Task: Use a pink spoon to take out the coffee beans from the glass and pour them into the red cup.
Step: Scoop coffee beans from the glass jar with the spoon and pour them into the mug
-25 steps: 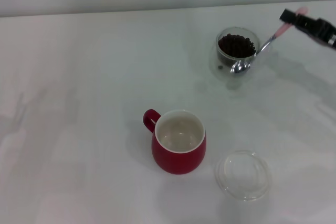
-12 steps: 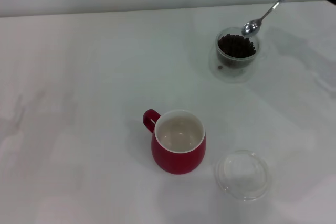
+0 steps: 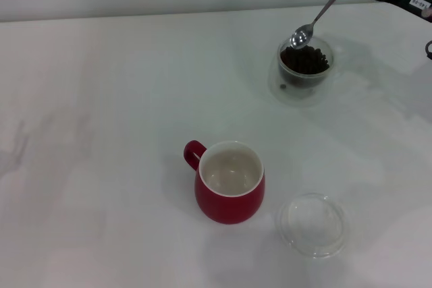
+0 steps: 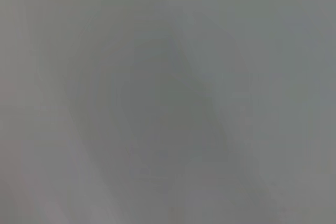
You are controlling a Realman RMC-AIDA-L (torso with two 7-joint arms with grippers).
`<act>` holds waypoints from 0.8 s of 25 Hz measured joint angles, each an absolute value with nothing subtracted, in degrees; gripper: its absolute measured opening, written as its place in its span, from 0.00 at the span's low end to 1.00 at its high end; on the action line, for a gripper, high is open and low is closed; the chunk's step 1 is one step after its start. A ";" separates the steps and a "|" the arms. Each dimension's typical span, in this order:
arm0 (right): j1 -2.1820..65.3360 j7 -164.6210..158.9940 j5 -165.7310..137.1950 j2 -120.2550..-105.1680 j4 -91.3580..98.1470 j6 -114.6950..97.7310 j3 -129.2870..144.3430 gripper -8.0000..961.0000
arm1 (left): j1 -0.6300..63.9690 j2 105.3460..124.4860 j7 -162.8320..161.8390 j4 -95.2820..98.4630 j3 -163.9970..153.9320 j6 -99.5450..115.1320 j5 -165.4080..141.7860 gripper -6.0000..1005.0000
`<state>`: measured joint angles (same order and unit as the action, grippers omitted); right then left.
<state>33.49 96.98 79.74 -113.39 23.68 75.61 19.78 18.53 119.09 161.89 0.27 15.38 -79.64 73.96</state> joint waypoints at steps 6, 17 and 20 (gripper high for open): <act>33.42 99.47 79.72 -113.54 24.36 73.44 20.80 0.16 | 18.40 119.00 161.89 0.40 15.38 -79.62 74.56 0.64; 32.93 104.99 79.71 -114.44 24.35 70.84 21.79 0.16 | 18.21 119.00 161.89 1.20 15.38 -79.55 75.33 0.64; 32.86 105.93 79.71 -114.51 24.34 69.57 22.11 0.16 | 18.19 119.01 161.89 1.61 15.38 -79.53 75.33 0.64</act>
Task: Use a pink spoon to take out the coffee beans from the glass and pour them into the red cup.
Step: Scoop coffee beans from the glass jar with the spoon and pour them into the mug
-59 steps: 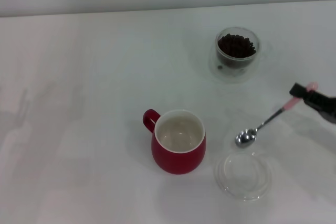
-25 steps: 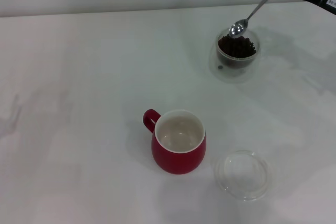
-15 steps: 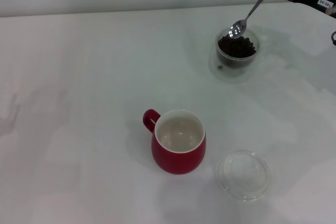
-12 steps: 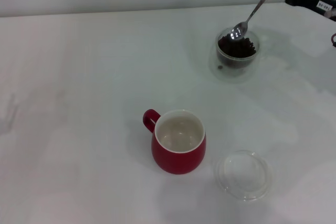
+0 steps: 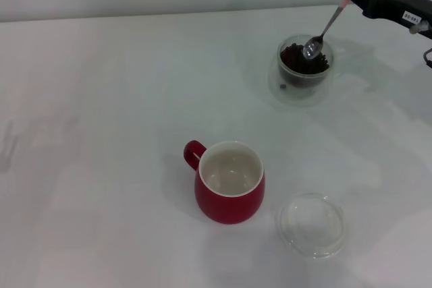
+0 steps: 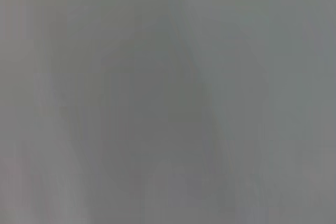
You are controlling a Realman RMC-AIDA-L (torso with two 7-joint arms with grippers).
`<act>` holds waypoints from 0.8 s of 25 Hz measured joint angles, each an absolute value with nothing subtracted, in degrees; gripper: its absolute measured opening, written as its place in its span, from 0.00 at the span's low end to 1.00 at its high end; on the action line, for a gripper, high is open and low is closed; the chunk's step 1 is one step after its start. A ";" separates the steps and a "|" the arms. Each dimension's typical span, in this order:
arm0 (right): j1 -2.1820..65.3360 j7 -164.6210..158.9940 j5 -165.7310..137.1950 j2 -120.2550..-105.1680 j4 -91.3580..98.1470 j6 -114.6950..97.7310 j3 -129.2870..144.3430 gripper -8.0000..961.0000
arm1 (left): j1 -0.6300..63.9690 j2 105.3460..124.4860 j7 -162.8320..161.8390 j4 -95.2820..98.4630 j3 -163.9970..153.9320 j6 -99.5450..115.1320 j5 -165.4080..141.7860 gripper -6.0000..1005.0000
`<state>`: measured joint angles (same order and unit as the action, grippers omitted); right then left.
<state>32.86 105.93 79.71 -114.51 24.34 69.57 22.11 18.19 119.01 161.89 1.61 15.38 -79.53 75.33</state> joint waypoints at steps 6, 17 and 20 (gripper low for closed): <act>32.76 107.58 79.71 -114.74 24.20 67.55 22.30 0.16 | 18.34 119.01 161.89 1.84 15.38 -79.05 75.32 0.64; 33.07 103.40 80.05 -115.20 23.32 63.83 23.04 0.16 | 18.73 119.01 161.89 1.85 15.38 -78.17 75.32 0.64; 33.25 99.85 80.19 -115.21 22.28 62.74 23.02 0.16 | 18.91 119.01 161.89 1.85 15.38 -78.11 75.32 0.64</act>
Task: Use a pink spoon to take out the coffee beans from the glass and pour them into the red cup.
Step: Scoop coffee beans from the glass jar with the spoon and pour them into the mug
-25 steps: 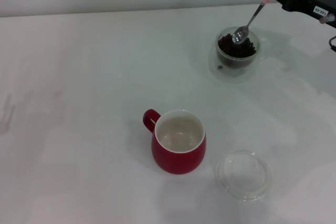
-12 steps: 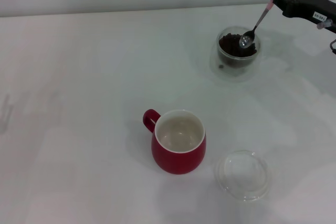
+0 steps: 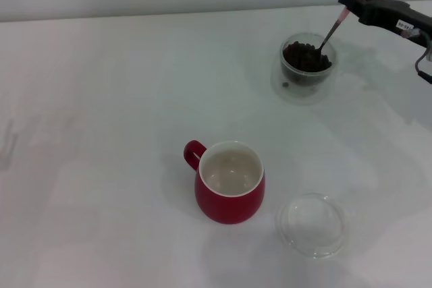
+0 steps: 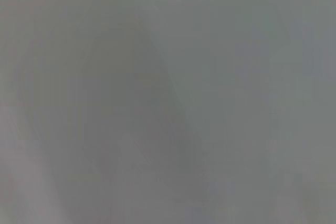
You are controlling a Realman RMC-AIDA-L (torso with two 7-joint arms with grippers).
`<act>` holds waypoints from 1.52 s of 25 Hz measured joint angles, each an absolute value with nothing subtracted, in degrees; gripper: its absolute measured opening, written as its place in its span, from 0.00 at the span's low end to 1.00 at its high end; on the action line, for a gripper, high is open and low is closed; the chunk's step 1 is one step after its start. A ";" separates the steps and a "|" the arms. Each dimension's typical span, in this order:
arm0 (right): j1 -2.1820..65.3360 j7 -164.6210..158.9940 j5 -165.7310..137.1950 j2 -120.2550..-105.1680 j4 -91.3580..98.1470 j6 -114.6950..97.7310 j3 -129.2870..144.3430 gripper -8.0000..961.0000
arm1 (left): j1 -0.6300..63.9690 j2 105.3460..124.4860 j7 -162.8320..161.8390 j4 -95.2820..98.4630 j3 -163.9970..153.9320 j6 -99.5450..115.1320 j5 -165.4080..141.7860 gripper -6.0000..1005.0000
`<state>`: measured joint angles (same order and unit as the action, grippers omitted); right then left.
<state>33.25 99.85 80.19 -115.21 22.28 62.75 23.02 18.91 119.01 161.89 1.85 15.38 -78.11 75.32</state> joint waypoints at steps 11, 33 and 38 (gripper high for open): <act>32.15 87.29 83.53 -115.10 19.96 59.31 22.36 0.16 | 19.14 119.01 161.89 1.84 15.20 -78.04 75.32 0.64; 29.93 72.31 87.37 -114.90 18.53 57.00 22.25 0.16 | 18.01 119.28 161.86 1.30 15.11 -77.45 75.01 0.64; 29.49 69.49 87.80 -114.76 18.70 57.26 22.23 0.16 | 17.68 119.32 161.77 1.21 15.11 -77.42 74.97 0.64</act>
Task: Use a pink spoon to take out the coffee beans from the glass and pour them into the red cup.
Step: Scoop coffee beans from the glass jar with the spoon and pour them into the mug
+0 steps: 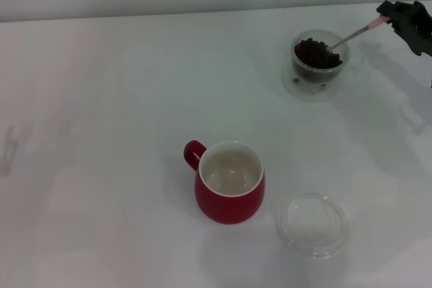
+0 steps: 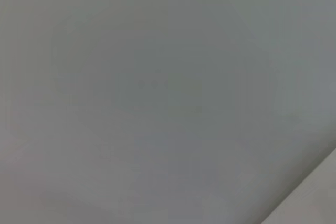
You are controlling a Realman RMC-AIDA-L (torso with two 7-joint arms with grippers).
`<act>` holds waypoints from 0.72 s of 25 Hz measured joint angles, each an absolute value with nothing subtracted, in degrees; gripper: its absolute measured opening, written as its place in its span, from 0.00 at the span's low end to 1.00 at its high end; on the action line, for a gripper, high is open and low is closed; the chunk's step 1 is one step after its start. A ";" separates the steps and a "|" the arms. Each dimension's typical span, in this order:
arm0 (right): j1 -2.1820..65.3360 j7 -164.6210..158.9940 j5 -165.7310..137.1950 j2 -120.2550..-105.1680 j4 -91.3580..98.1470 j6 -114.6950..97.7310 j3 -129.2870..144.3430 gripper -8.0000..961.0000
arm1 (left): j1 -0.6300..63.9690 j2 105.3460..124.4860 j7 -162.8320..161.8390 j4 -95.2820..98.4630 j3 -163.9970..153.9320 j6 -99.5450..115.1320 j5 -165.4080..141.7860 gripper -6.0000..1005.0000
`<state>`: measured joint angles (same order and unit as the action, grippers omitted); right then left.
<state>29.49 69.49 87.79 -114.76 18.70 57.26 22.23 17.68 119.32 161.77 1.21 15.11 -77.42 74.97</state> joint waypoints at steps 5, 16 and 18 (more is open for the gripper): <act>29.15 67.44 88.56 -114.73 18.98 57.25 22.23 0.16 | 17.46 119.32 161.78 0.64 15.12 -77.42 74.97 0.64; 29.05 64.18 88.68 -114.12 19.12 57.24 22.24 0.16 | 17.31 119.36 161.81 0.43 15.03 -77.43 74.95 0.64; 29.05 63.26 88.68 -114.02 18.89 57.34 22.32 0.16 | 17.31 119.37 161.81 0.31 15.03 -77.43 74.92 0.64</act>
<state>29.05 63.26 88.68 -114.02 18.89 57.34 22.32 17.31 119.37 161.81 0.31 15.03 -77.43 74.92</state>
